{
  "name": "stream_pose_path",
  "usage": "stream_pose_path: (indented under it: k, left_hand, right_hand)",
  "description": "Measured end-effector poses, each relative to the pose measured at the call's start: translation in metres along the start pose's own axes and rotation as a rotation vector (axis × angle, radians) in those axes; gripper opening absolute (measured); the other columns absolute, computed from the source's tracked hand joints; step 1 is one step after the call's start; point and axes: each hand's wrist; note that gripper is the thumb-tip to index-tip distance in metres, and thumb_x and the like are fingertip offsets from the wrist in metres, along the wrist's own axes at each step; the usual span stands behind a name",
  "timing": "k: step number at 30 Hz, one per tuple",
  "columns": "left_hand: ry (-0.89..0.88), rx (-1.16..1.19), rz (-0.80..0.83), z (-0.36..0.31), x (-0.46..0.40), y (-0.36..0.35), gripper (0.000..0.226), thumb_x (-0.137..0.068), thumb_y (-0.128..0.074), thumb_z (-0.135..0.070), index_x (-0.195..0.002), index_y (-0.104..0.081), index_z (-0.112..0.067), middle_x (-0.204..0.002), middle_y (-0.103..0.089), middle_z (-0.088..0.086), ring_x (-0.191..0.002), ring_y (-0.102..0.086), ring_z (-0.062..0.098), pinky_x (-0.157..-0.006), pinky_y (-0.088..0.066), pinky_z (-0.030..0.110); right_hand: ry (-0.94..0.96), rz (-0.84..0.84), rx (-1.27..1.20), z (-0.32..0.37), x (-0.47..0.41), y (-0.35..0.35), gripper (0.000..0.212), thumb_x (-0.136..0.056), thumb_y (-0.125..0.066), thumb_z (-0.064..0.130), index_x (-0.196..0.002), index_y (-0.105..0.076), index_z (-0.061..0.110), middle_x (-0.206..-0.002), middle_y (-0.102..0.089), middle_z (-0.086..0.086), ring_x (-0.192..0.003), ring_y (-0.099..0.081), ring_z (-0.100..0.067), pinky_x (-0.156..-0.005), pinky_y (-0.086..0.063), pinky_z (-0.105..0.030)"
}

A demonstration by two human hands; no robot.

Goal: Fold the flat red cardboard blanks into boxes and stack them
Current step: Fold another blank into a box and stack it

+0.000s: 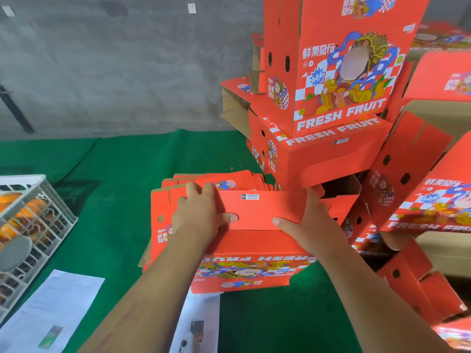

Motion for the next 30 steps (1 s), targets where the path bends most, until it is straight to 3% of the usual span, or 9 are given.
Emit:
stream_pose_path:
  k: [3,5,8,11,15,18,22,25,30]
  left_hand:
    - [-0.117,-0.075,-0.052,0.003,0.003,-0.005,0.085,-0.081,-0.065,-0.078,-0.139,-0.041,-0.02,-0.133,-0.04,0.011,-0.119,-0.05,0.04,-0.09,-0.048,0.048]
    - [-0.15,0.289,-0.064,0.014,0.002,0.0,0.091,-0.079,-0.059,-0.084,-0.144,-0.046,-0.022,-0.132,-0.045,0.009,-0.124,-0.051,0.033,-0.108,-0.043,0.043]
    - [0.238,1.016,-0.018,0.028,0.004,0.003,0.106,-0.068,-0.045,-0.094,-0.153,-0.046,-0.029,-0.154,-0.048,0.011,-0.144,-0.044,0.026,-0.121,-0.034,0.046]
    - [0.455,1.29,0.166,0.034,0.021,0.003,0.084,-0.083,-0.036,-0.091,-0.13,-0.07,-0.029,-0.133,-0.071,0.007,-0.115,-0.072,0.024,-0.087,-0.061,0.041]
    - [0.368,1.331,0.164,0.035,0.044,0.003,0.039,-0.092,-0.048,-0.048,-0.111,-0.07,-0.022,-0.099,-0.075,0.011,-0.085,-0.073,0.028,-0.078,-0.062,0.04]
    - [0.396,1.403,0.112,0.029,0.063,0.004,0.009,-0.095,-0.052,-0.021,-0.087,-0.057,-0.023,-0.062,-0.048,-0.001,-0.049,-0.045,0.014,-0.051,-0.041,0.02]
    - [0.318,1.495,0.094,0.03,0.087,0.013,0.032,-0.102,-0.045,0.006,-0.081,-0.053,-0.017,-0.071,-0.048,0.0,-0.058,-0.047,0.008,-0.042,-0.036,0.007]
    - [0.396,1.575,0.11,0.016,0.109,0.001,0.024,-0.097,-0.049,0.0,-0.095,-0.061,-0.021,-0.074,-0.062,0.002,-0.059,-0.057,0.013,-0.05,-0.046,0.017]
    - [0.336,1.791,0.113,0.011,0.144,-0.037,0.044,-0.082,-0.047,0.003,-0.09,-0.064,-0.037,-0.073,-0.071,-0.009,-0.061,-0.066,0.013,-0.06,-0.051,0.029]
  right_hand:
    - [-0.022,0.009,0.001,-0.002,-0.002,-0.002,0.104,-0.077,-0.07,0.073,-0.154,-0.016,0.027,-0.148,-0.042,-0.013,-0.129,-0.055,-0.041,-0.103,-0.047,-0.055]
    - [-0.023,0.032,-0.242,-0.006,-0.005,0.0,0.094,-0.082,-0.063,0.075,-0.155,-0.026,0.028,-0.151,-0.043,-0.01,-0.135,-0.05,-0.035,-0.112,-0.041,-0.053]
    - [-0.041,0.018,-0.55,-0.008,-0.001,0.002,0.067,-0.093,-0.056,0.067,-0.147,-0.043,0.029,-0.148,-0.049,-0.001,-0.129,-0.053,-0.018,-0.109,-0.042,-0.04]
    - [-0.042,-0.02,-0.671,-0.006,0.013,0.007,0.047,-0.089,-0.055,0.07,-0.123,-0.05,0.038,-0.129,-0.056,0.01,-0.1,-0.049,0.008,-0.081,-0.037,-0.023]
    - [-0.11,-0.033,-0.573,-0.006,0.034,0.021,0.058,-0.071,-0.037,0.091,-0.101,-0.048,0.043,-0.103,-0.057,0.01,-0.092,-0.053,-0.007,-0.073,-0.036,-0.036]
    - [-0.087,-0.025,-0.506,-0.018,0.048,0.025,0.056,-0.08,-0.043,0.086,-0.095,-0.047,0.032,-0.09,-0.058,0.003,-0.082,-0.056,-0.016,-0.067,-0.036,-0.037]
    - [-0.132,0.063,-0.571,-0.032,0.06,0.032,0.032,-0.088,-0.058,0.061,-0.09,-0.068,0.031,-0.098,-0.068,0.006,-0.092,-0.062,-0.009,-0.078,-0.043,-0.038]
    - [-0.199,0.104,-0.6,-0.045,0.069,0.037,0.028,-0.089,-0.06,0.048,-0.089,-0.076,0.025,-0.093,-0.076,-0.008,-0.096,-0.071,-0.031,-0.078,-0.047,-0.038]
    - [-0.215,0.082,-0.626,-0.074,0.083,0.04,0.045,-0.069,-0.059,0.055,-0.096,-0.073,0.022,-0.083,-0.073,-0.003,-0.082,-0.064,-0.021,-0.074,-0.04,-0.037]
Point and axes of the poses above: each hand's wrist, its own x-axis away from the middle knuckle, its own y-axis out of the back of the hand, z = x × y
